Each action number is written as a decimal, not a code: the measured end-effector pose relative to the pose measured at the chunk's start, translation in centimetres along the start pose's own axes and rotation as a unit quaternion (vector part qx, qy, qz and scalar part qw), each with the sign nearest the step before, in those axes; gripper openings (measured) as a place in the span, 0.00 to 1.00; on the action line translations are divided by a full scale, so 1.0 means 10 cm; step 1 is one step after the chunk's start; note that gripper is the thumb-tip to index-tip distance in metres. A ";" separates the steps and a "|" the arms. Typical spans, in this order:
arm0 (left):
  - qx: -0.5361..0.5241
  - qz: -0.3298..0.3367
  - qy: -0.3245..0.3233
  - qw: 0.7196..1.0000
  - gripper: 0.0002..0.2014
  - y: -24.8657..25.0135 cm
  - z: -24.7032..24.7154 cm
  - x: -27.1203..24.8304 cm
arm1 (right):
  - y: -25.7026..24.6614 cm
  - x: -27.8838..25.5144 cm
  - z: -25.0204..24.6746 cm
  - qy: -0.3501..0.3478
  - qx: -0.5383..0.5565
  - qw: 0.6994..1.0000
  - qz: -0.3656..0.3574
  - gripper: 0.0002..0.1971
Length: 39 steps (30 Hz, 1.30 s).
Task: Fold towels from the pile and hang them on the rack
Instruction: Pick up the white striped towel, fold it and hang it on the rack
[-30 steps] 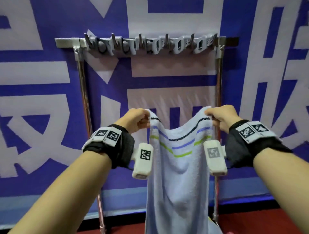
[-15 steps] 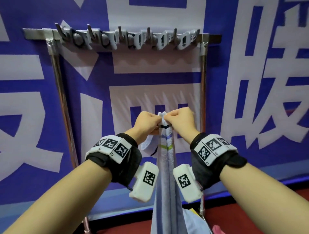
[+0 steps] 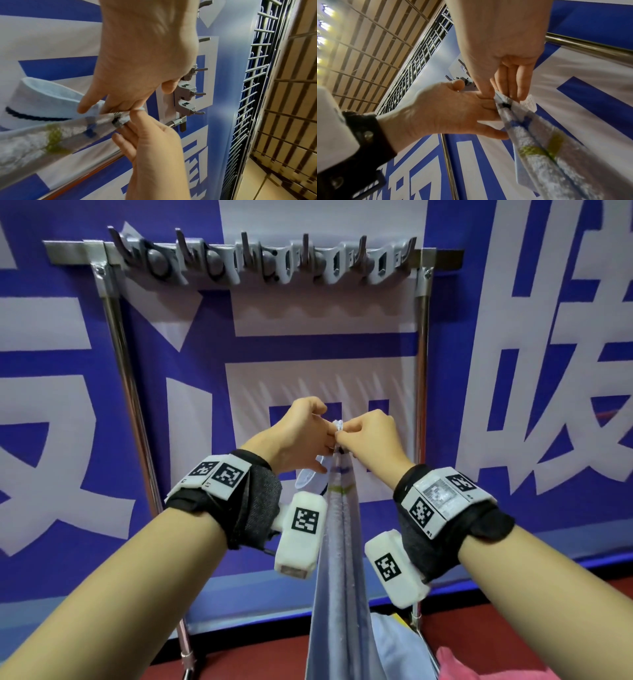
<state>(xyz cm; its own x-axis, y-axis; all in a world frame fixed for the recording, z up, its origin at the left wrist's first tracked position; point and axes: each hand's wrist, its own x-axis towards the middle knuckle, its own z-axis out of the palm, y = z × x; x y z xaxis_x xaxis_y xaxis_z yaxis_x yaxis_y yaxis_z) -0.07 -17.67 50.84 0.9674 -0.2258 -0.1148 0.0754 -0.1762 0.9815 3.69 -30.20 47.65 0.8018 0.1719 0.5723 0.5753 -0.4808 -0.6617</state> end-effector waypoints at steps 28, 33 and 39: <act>0.501 0.119 0.289 0.807 0.09 -0.73 -0.06 0.26 | 0.23 0.22 -0.51 0.164 0.091 0.978 0.090 0.07; 0.556 0.195 0.336 0.735 0.11 -0.57 -0.18 0.19 | 0.31 0.17 -0.55 0.178 0.086 0.976 0.086 0.07; 0.683 0.246 0.388 0.567 0.04 -0.20 -0.26 0.09 | 0.31 0.23 -0.68 0.174 0.139 0.970 0.102 0.09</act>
<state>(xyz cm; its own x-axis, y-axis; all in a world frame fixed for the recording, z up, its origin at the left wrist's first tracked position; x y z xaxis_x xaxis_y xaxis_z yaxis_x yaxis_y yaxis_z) 1.29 -15.03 49.20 0.6445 -0.1732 0.7447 0.0057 -0.9729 -0.2312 6.20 -37.18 50.22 0.8284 -0.2254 0.5128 0.4710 -0.2151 -0.8555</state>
